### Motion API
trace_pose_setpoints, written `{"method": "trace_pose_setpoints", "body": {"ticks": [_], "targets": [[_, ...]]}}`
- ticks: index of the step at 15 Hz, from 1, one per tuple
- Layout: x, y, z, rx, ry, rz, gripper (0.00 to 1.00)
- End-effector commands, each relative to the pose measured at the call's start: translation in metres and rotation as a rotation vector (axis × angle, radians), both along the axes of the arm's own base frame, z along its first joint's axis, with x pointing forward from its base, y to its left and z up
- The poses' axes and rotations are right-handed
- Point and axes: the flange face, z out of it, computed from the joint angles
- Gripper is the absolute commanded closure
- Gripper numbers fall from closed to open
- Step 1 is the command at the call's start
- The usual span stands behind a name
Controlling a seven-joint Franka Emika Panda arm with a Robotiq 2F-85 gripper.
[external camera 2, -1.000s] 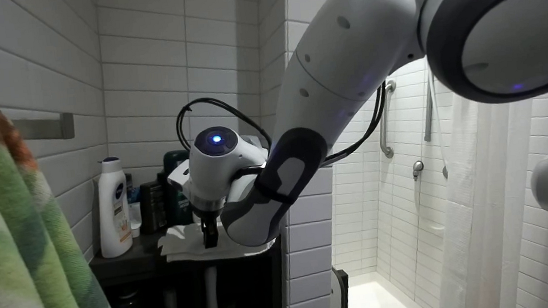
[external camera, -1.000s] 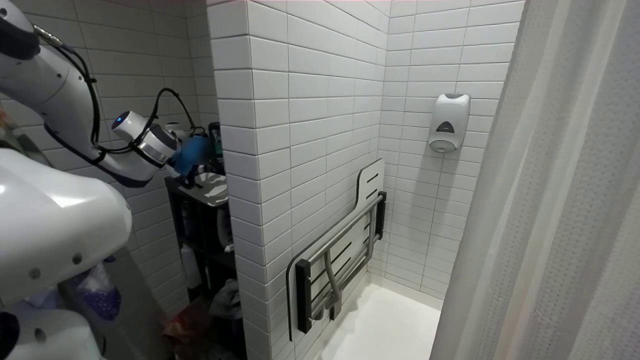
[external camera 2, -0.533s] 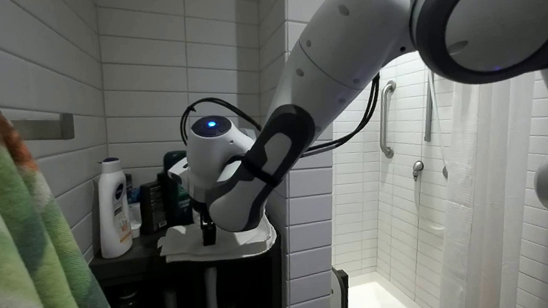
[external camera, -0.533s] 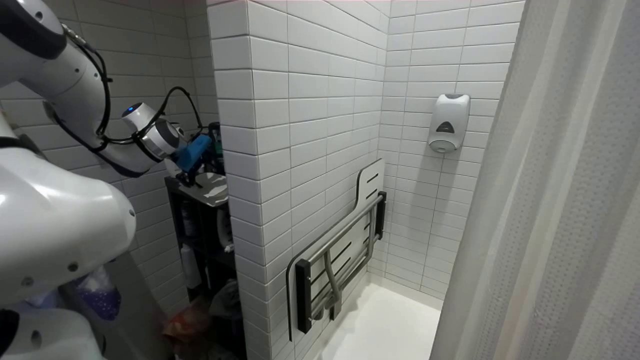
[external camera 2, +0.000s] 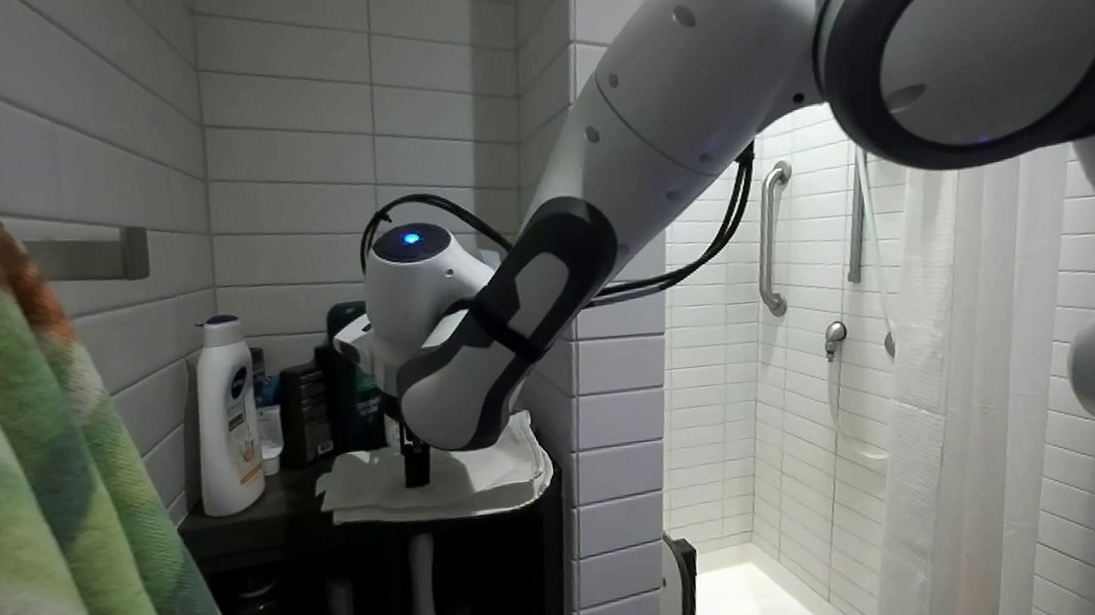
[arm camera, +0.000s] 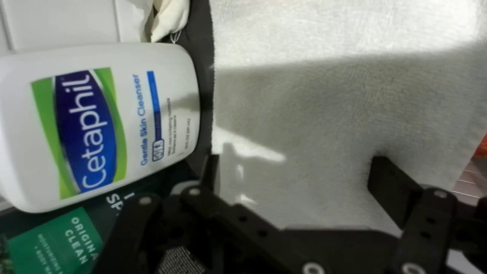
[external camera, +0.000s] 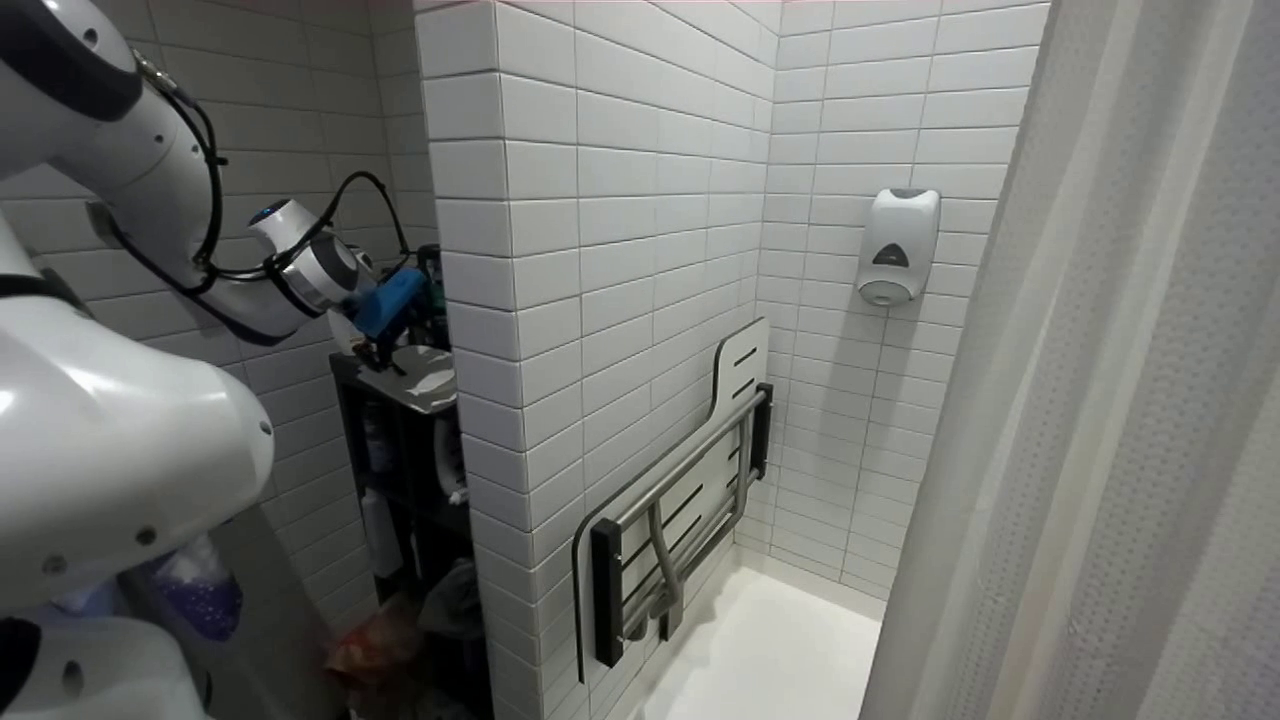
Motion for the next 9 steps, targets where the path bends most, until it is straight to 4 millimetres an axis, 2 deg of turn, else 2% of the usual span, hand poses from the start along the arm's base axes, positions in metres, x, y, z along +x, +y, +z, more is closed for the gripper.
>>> {"method": "trace_pose_setpoints", "body": {"ticks": [1,9], "targets": [[0.006,-0.003,0.021,-0.010,-0.039,0.015,0.00],[0.004,-0.002,0.052,0.076,-0.113,0.063,0.00]]}}
